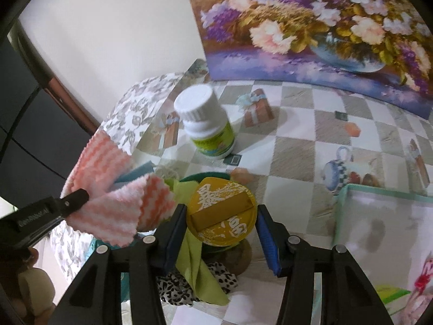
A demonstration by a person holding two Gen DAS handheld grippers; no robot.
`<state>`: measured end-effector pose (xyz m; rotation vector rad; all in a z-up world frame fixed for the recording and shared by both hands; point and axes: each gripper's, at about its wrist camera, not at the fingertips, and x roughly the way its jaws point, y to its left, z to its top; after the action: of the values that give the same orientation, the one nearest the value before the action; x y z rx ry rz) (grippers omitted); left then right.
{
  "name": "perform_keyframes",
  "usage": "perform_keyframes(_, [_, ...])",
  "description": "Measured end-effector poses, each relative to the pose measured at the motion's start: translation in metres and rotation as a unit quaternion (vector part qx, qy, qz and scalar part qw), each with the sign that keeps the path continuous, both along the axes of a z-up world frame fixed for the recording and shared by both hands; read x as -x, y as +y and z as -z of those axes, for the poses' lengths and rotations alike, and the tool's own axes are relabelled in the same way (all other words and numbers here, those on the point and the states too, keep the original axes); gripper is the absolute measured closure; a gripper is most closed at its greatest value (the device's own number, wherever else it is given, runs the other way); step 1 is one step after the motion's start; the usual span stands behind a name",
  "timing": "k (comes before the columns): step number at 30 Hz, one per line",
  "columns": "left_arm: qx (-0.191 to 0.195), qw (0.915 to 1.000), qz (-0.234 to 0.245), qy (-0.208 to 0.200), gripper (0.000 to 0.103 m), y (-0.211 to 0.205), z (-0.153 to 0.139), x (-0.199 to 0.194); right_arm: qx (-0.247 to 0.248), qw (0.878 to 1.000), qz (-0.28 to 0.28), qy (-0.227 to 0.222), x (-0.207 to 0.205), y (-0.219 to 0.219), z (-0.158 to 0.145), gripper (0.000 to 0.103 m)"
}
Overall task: Organize soft objects
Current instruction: 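Lift the sock with the left gripper while the right grasps the yellow-green cloth, then carry the sock into the white tray and open the left gripper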
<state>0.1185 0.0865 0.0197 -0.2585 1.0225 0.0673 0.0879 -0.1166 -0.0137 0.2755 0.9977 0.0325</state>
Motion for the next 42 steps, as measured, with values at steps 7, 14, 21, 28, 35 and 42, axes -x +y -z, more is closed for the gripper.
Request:
perform_keyframes(7, [0.000,0.9995,0.022,-0.021,0.097,-0.013,-0.010,0.004,-0.006,0.999,0.027,-0.018,0.010,-0.027,-0.020,0.049])
perform_keyframes(14, [0.004,0.9985,0.036,-0.040,0.097,-0.025,-0.022,0.010,-0.012,0.998,0.046,-0.033,0.020,-0.048,-0.037,0.049])
perform_keyframes(21, [0.005,0.9961,0.057,-0.067,0.097,-0.044,-0.039,0.019,-0.014,0.997,0.066,-0.046,0.033,-0.068,-0.053,0.049])
perform_keyframes(28, [0.003,0.9914,0.073,-0.109,0.097,-0.059,-0.065,0.032,-0.019,0.992,0.104,-0.067,0.053,-0.102,-0.073,0.049])
perform_keyframes(35, [0.017,0.9832,0.095,-0.155,0.097,-0.079,-0.094,0.050,-0.016,0.986,0.142,-0.089,0.075,-0.136,-0.095,0.049])
perform_keyframes(42, [0.012,0.9703,0.147,-0.192,0.097,-0.124,-0.113,0.073,0.012,0.977,0.191,-0.098,0.106,-0.174,-0.114,0.049])
